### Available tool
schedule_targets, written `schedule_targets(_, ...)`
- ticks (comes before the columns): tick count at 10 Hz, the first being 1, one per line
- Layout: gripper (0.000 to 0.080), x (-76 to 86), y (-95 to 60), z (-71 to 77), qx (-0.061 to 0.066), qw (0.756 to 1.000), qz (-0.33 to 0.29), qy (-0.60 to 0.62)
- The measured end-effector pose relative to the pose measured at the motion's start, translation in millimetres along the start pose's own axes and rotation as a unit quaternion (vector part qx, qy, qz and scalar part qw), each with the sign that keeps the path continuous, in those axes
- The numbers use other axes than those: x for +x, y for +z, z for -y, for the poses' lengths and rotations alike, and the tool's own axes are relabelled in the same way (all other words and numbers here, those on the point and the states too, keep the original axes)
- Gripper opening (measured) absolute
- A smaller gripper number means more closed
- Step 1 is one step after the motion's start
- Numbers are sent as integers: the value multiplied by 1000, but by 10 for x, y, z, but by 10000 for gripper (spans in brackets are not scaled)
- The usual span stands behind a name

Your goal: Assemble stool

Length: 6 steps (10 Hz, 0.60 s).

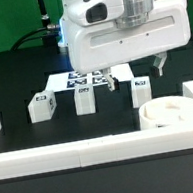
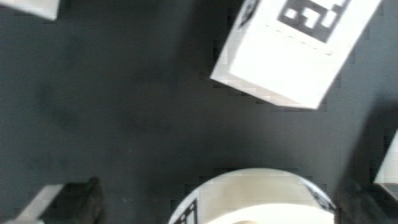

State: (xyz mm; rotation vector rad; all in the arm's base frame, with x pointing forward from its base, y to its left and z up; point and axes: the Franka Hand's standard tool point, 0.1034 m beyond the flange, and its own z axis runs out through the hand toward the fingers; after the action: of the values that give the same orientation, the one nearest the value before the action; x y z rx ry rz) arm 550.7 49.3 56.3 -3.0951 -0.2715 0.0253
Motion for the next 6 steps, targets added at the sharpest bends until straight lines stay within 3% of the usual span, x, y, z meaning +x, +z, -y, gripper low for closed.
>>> schedule_targets(3, 649, -32, 80, 44, 12, 988, 5, 155)
schedule_targets(6, 649, -50, 110, 108, 20, 976, 11, 218)
